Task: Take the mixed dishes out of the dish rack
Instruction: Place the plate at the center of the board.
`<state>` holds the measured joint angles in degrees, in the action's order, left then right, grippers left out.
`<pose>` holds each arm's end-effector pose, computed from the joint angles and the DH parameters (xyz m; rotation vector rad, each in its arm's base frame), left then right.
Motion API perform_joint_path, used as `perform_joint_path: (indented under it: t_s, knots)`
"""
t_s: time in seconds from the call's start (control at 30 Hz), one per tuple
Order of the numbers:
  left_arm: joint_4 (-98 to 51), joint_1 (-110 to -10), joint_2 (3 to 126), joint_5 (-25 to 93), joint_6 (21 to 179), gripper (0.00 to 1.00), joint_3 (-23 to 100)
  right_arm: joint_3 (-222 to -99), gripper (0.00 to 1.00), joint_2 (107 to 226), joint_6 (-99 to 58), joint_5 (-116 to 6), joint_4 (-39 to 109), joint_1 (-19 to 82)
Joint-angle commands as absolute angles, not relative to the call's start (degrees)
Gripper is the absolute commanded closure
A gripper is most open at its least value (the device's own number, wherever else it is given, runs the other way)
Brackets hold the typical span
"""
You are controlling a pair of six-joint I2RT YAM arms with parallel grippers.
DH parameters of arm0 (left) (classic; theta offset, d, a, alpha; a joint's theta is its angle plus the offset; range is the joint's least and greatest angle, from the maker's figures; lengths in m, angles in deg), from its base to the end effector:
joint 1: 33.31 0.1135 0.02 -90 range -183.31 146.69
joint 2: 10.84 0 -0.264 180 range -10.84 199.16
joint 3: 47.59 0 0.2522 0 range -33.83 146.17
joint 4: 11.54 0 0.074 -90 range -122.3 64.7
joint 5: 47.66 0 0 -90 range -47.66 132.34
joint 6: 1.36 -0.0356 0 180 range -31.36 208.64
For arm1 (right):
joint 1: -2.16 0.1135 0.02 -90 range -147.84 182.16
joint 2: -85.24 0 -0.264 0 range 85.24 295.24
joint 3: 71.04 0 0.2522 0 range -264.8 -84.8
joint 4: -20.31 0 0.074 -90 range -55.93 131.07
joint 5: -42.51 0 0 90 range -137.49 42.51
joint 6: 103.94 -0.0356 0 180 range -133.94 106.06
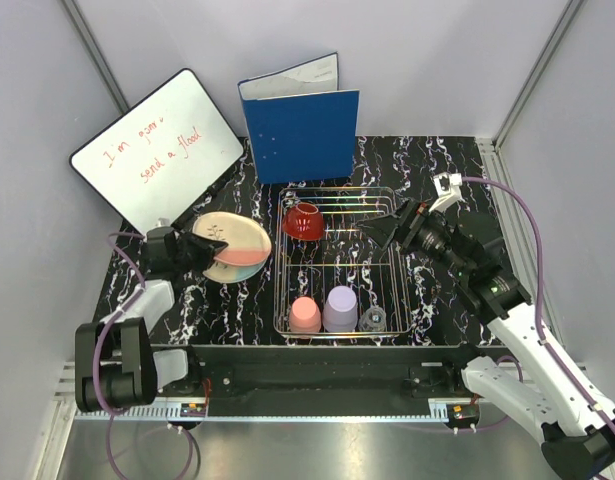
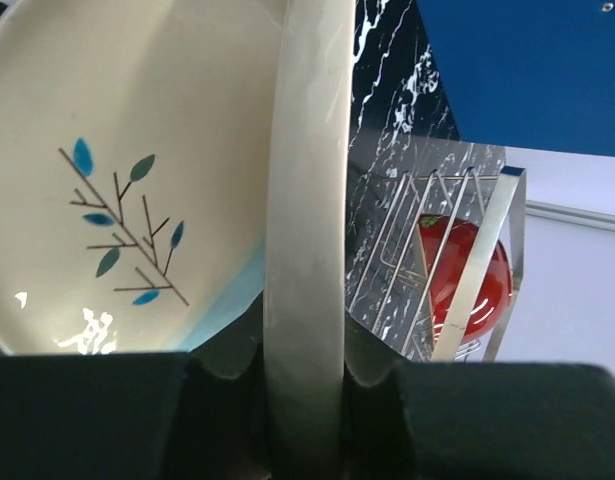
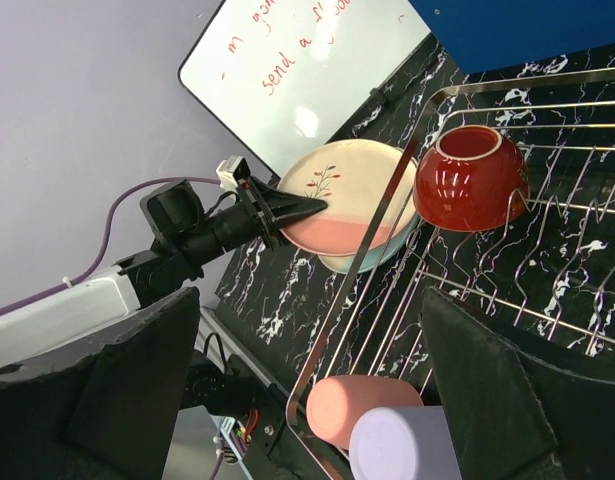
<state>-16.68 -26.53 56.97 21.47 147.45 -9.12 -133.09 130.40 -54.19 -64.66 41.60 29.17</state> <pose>0.2285 0.0144 0.1736 -1.0416 2.0217 -0.8972 0.1581 0.0924 0.3657 -0.0414 1.7721 1.1210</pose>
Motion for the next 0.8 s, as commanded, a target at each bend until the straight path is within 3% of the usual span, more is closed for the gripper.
perform_joint_path:
  t_s: [0.0,0.67,0.77]
  knots:
    - [-4.7,-25.9,58.5,18.4,149.9,1.00,-7.6,-133.0,0.00,130.4,-53.4,-64.8,38.6,29.4]
    - [-34.7,-26.2,69.2,24.1,138.9,1.00,1.6,-131.0,0.00,130.5,-53.8,-64.8,37.0,29.4]
    - [-36.6,-26.6,70.9,24.2,138.0,0.93,2.3,-130.7,0.00,130.7,-53.9,-64.8,36.5,29.4]
